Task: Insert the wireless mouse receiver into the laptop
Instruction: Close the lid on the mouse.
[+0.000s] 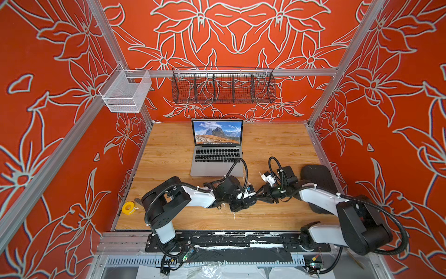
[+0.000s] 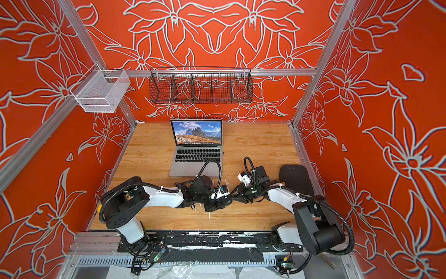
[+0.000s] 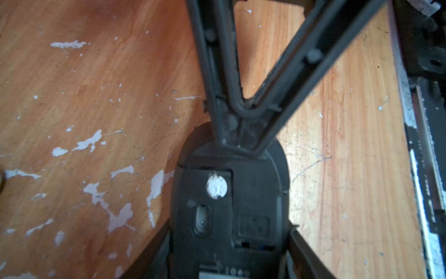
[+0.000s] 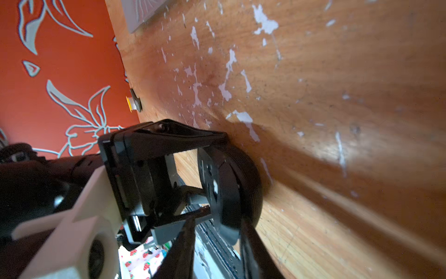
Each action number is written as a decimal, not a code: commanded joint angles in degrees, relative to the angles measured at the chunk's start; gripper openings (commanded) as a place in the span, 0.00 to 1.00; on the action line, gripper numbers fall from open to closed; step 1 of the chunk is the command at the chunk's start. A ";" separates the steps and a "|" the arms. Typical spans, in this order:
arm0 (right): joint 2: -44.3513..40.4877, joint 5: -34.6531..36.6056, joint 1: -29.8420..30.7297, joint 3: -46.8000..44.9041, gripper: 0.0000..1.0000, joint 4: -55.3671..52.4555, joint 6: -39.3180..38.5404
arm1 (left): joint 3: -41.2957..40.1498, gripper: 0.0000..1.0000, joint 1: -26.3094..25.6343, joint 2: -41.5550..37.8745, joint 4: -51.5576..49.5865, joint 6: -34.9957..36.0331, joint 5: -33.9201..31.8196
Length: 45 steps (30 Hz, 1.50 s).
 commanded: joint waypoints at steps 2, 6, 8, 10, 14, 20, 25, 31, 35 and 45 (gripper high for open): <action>-2.10 5.09 -0.24 1.62 0.53 -5.63 -2.68 | -2.23 0.35 0.05 3.08 -9.38 -1.08 0.24; -3.23 4.53 -0.19 1.09 0.62 -5.17 -2.58 | -1.92 0.34 0.09 3.98 -9.55 -1.08 0.34; -2.83 3.51 -0.10 0.26 0.64 -3.20 -1.75 | -1.80 0.34 0.07 4.02 -9.46 -1.01 0.53; -1.53 1.95 0.31 -0.68 0.65 0.05 -0.25 | -1.70 0.33 0.06 4.17 -9.38 -0.95 0.58; 1.06 1.66 1.41 -1.30 0.58 4.53 1.81 | -1.49 0.33 0.06 4.35 -9.68 -0.82 0.71; 5.45 0.92 2.33 -0.08 0.53 4.52 0.32 | -1.49 0.32 0.09 4.62 -9.82 -1.12 0.62; 6.47 1.79 2.74 0.57 0.48 1.34 -2.21 | -1.56 0.31 0.05 4.69 -10.08 -1.23 0.09; 1.68 9.21 2.32 3.49 0.59 -7.94 -6.05 | -1.77 0.28 0.05 4.88 -11.27 0.25 -0.40; -0.25 10.92 2.23 6.99 0.54 -14.97 -9.18 | -1.07 0.26 0.00 5.13 -13.15 1.98 -1.27; -1.00 8.36 2.38 9.72 0.22 -17.59 -9.88 | -0.30 0.16 -0.08 6.62 -13.96 2.35 -1.13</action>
